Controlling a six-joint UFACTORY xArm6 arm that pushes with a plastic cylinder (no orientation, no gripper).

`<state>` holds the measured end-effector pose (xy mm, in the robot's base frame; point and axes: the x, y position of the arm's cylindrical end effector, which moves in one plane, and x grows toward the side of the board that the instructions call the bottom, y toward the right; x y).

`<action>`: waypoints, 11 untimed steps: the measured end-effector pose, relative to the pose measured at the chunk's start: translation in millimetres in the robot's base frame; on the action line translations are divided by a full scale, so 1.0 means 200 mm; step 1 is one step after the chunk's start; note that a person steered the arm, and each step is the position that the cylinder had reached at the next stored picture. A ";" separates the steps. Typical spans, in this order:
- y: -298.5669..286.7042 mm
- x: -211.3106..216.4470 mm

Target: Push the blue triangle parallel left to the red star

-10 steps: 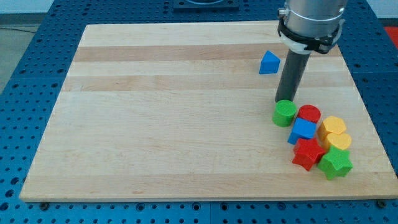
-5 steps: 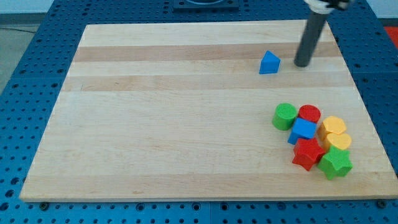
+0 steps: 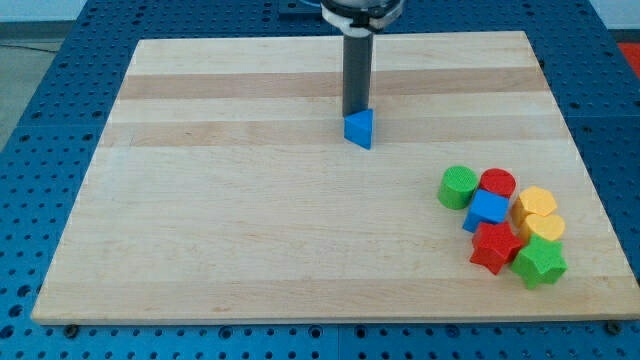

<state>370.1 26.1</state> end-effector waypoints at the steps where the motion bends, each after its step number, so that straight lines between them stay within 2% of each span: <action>1: 0.04 0.08; 6: 0.15 0.68; 8: -0.02 0.78; 10: 0.30 0.80; 11: 0.30 0.84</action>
